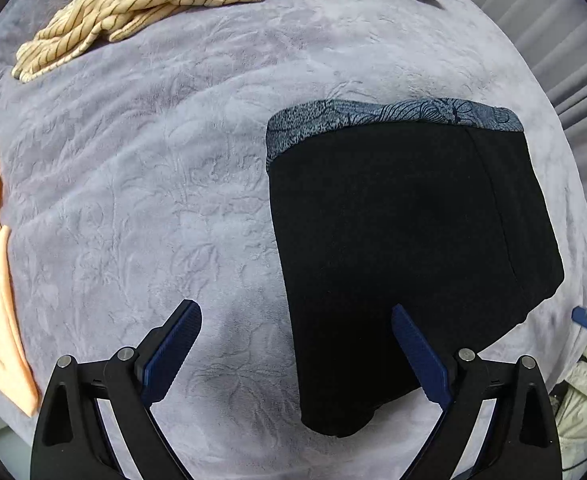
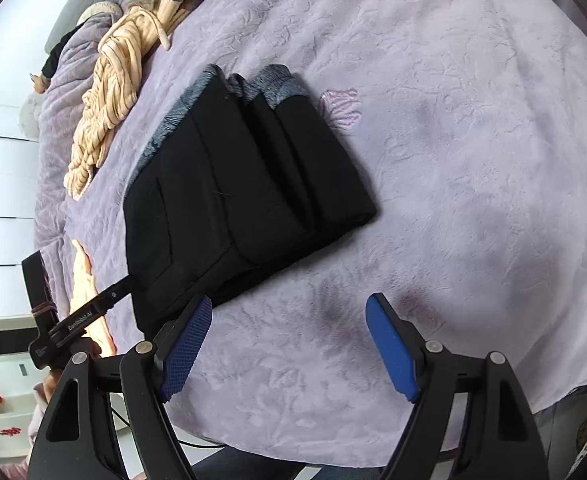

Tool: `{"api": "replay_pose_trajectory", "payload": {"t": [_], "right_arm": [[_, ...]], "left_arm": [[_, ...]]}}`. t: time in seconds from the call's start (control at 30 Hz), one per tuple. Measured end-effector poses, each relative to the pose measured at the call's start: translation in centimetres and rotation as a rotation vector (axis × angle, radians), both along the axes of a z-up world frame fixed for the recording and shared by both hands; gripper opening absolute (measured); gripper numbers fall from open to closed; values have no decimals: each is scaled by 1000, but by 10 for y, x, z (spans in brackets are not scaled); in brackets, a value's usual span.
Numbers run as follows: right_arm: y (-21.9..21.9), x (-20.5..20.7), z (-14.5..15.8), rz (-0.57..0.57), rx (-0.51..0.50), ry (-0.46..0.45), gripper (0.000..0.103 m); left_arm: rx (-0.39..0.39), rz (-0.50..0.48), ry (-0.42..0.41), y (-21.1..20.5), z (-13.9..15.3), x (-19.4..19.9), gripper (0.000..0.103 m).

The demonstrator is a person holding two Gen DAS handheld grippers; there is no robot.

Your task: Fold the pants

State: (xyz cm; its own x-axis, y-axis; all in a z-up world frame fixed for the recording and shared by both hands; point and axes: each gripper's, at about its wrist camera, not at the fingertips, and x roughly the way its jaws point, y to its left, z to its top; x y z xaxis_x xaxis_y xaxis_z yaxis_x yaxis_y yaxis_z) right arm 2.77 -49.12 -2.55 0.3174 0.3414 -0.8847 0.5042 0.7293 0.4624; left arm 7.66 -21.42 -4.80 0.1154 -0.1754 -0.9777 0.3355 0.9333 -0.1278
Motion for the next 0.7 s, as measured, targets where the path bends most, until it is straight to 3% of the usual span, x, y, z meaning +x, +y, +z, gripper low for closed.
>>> {"api": "replay_pose_trajectory", "payload": {"t": [0.23,0.47,0.6,0.7], "right_arm": [[-10,30,21,77,-83,-33,83],[-41,58,11,199,-87,8,83],[-62,82,0,270,-35,17,83],[-71,102,-19,330,62,19,85]], "left_arm": [[30,-4,7,4,-7,6,97],[36,56,3,-9,-13,16,97],[-54,66,6,-6,-16,34,97],[-175,33,101,-1,-33,46,97]]}}
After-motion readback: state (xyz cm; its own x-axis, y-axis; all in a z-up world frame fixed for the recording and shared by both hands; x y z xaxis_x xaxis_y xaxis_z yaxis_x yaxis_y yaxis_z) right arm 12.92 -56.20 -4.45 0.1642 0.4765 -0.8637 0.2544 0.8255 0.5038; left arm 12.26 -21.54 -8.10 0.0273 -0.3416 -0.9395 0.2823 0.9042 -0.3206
